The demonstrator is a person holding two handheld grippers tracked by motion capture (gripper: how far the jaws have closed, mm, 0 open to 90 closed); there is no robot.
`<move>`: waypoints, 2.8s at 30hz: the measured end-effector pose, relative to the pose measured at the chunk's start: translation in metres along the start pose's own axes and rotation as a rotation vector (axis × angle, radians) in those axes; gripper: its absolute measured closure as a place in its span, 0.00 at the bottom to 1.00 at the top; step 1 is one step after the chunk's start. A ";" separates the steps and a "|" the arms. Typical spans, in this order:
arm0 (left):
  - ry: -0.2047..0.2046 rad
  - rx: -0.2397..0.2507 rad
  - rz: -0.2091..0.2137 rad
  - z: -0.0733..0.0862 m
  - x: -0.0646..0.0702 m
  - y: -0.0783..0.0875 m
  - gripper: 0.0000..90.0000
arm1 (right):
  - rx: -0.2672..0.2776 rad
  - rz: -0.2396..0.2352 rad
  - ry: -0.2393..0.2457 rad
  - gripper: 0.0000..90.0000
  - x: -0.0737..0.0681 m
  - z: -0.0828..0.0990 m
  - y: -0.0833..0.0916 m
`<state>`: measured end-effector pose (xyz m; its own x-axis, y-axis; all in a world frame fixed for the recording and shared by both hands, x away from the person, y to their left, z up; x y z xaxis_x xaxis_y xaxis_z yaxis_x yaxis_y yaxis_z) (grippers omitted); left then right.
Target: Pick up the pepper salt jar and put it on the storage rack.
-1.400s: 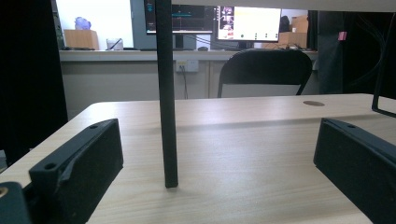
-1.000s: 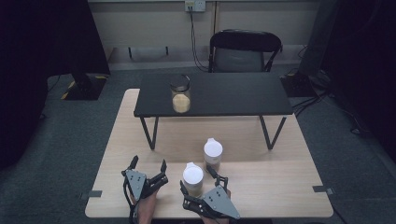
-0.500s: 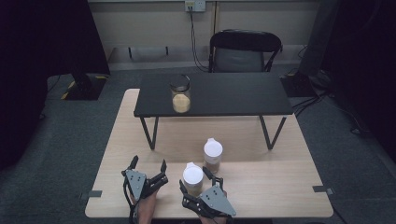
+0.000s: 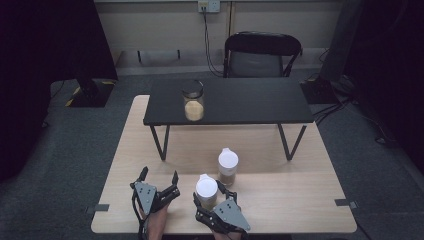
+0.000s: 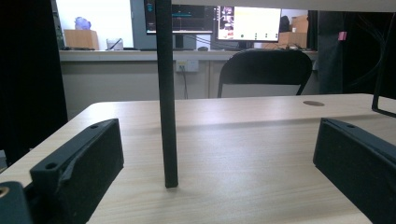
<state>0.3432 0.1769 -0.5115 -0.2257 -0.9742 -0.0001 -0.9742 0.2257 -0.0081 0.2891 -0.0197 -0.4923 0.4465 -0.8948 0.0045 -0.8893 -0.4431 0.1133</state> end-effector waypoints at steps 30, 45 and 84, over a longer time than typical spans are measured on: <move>0.000 0.000 0.000 0.000 0.000 0.000 0.01 | -0.018 0.010 0.003 0.33 0.000 0.007 -0.003; 0.000 0.000 0.000 0.000 0.000 0.000 0.01 | -0.015 0.001 0.008 0.33 -0.001 0.003 -0.001; 0.000 0.000 0.000 0.000 0.000 0.000 0.01 | -0.010 -0.013 0.013 0.34 0.001 -0.014 0.002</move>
<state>0.3432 0.1769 -0.5115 -0.2258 -0.9742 -0.0001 -0.9741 0.2258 -0.0079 0.2893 -0.0202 -0.4778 0.4594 -0.8881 0.0155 -0.8823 -0.4542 0.1233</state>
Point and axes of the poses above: each handheld gripper's, and its own axes: y roughly backward along the jaws, z roughly out of its underside, x roughly to its right, the point moved 4 cm from there along -y, roughly forward along the jaws, and after that the axes turned 4 degrees about z, right-handed, at the moved point
